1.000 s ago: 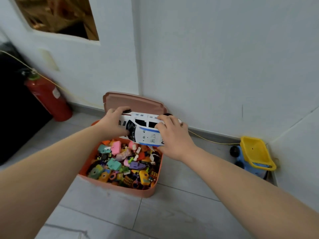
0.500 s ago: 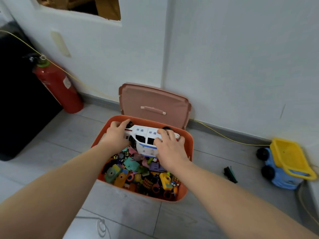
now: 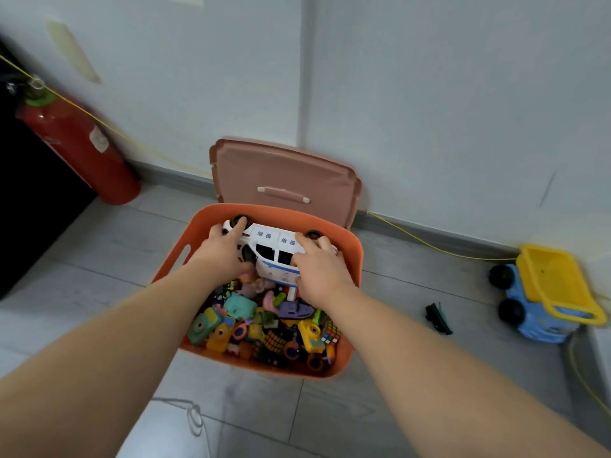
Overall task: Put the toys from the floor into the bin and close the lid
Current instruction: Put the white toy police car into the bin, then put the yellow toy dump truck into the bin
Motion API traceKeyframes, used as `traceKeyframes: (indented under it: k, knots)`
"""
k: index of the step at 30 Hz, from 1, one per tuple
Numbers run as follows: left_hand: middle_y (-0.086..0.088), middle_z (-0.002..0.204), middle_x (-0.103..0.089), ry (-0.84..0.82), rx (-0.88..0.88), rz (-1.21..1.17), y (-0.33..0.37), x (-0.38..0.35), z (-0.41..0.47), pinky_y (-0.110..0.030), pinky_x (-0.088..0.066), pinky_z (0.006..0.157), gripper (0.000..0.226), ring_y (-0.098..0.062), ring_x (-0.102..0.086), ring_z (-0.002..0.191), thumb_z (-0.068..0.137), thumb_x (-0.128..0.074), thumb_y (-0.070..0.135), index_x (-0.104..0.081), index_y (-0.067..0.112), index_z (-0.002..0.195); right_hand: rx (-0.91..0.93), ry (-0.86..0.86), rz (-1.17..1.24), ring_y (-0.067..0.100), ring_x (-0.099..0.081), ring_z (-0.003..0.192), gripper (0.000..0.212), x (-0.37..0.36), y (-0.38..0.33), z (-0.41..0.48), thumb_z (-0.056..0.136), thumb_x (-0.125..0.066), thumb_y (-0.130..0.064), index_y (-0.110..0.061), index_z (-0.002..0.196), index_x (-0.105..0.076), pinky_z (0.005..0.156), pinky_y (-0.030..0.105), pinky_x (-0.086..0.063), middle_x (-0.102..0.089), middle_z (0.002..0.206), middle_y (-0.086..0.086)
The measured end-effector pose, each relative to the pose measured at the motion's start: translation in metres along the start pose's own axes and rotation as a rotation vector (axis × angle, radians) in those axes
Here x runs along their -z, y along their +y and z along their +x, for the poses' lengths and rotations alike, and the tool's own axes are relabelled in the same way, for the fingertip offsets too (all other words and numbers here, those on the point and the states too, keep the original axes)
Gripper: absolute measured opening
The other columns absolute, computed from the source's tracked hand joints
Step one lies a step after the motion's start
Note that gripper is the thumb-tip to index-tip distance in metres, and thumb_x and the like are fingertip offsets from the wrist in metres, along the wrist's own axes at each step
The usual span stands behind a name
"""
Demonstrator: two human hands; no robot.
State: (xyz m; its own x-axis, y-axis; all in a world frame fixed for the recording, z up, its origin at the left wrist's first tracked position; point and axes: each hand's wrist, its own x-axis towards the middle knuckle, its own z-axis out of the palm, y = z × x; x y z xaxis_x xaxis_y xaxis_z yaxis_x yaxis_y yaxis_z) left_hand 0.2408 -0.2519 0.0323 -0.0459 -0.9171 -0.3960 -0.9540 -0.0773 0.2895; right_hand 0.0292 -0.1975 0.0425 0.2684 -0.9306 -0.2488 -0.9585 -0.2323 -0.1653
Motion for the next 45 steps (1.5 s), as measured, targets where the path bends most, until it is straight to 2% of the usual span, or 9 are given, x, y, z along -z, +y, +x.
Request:
traceKeyframes:
  k: [3,9,15,20,24,30,34,39,45]
  knots:
    - [-0.018,0.158,-0.010,-0.015,0.058,0.026,0.009,0.000,-0.012,-0.050,-0.039,0.107,0.103,-0.046,-0.038,0.133,0.080,-0.067,0.049,0.003,0.041,0.156,0.076,-0.094,0.001,0.031,-0.018,0.143,0.048,0.014,0.008,-0.008,0.084,-0.066,-0.016,-0.026,0.130,-0.054,0.106,0.064,-0.034,-0.013,0.165,0.000]
    - [-0.016,0.162,0.000,0.101,0.043,0.057,0.040,0.005,-0.032,-0.054,-0.033,0.110,0.091,-0.041,-0.013,0.145,0.084,-0.065,0.033,-0.010,0.034,0.156,0.116,-0.075,0.059,0.029,-0.018,0.149,0.055,0.025,0.017,-0.032,0.083,-0.067,-0.012,-0.026,0.135,-0.051,0.112,0.063,-0.028,-0.021,0.163,0.006]
    - [-0.015,0.162,-0.005,0.182,-0.040,0.116,0.075,0.010,-0.051,-0.055,-0.037,0.109,0.088,-0.038,-0.009,0.147,0.080,-0.065,0.021,-0.018,0.031,0.154,0.161,0.192,0.105,0.030,-0.025,0.145,0.052,0.030,0.028,-0.050,0.087,-0.063,-0.021,-0.022,0.138,-0.051,0.115,0.056,-0.028,-0.031,0.158,0.009]
    - [-0.013,0.157,-0.020,0.244,-0.165,0.001,0.127,0.006,-0.062,-0.052,-0.038,0.109,0.076,-0.037,-0.022,0.141,0.085,-0.060,0.025,-0.027,0.029,0.152,0.049,0.403,0.192,0.032,-0.027,0.144,0.040,0.024,0.069,-0.079,0.093,-0.058,-0.030,-0.020,0.131,-0.055,0.112,0.056,-0.033,-0.038,0.153,0.013]
    - [-0.012,0.153,-0.029,0.248,-0.257,-0.074,0.176,-0.012,-0.072,-0.051,-0.035,0.111,0.069,-0.037,-0.030,0.137,0.085,-0.055,0.024,-0.033,0.026,0.150,-0.090,0.311,0.189,0.032,-0.016,0.149,0.047,0.019,0.110,-0.104,0.095,-0.055,-0.032,-0.020,0.139,-0.047,0.114,0.055,-0.031,-0.024,0.161,0.015]
    - [-0.010,0.141,-0.044,0.331,-0.454,0.035,0.242,-0.057,-0.086,-0.045,-0.028,0.113,0.062,-0.035,-0.042,0.127,0.081,-0.059,0.023,-0.047,0.024,0.142,-0.296,0.190,0.185,0.037,-0.033,0.142,0.049,-0.012,0.171,-0.139,0.093,-0.054,-0.031,-0.021,0.140,-0.044,0.107,0.054,-0.040,-0.014,0.163,0.015]
    - [-0.011,0.131,-0.054,0.367,-0.602,0.107,0.265,-0.092,-0.088,-0.044,-0.036,0.106,0.056,-0.036,-0.051,0.115,0.077,-0.054,0.024,-0.057,0.021,0.133,-0.460,0.099,0.248,0.038,-0.032,0.141,0.054,-0.051,0.214,-0.158,0.092,-0.055,-0.030,-0.021,0.143,-0.041,0.111,0.050,-0.037,-0.020,0.159,0.017]
    - [-0.006,0.137,-0.047,0.226,-0.566,0.184,0.278,-0.129,-0.093,-0.044,-0.039,0.104,0.056,-0.032,-0.047,0.123,0.083,-0.054,0.026,-0.049,0.027,0.139,-0.636,0.011,0.318,0.036,-0.039,0.131,0.054,-0.090,0.245,-0.169,0.091,-0.062,-0.034,-0.023,0.140,-0.041,0.105,0.047,-0.043,-0.033,0.145,0.012]
    - [-0.007,0.147,-0.037,0.022,-0.413,0.206,0.275,-0.167,-0.086,-0.048,-0.043,0.102,0.062,-0.031,-0.039,0.133,0.087,-0.053,0.030,-0.035,0.029,0.147,-0.582,-0.014,0.346,0.039,-0.033,0.136,0.067,-0.114,0.267,-0.166,0.090,-0.065,-0.026,-0.028,0.149,-0.033,0.106,0.050,-0.042,-0.025,0.153,0.014]
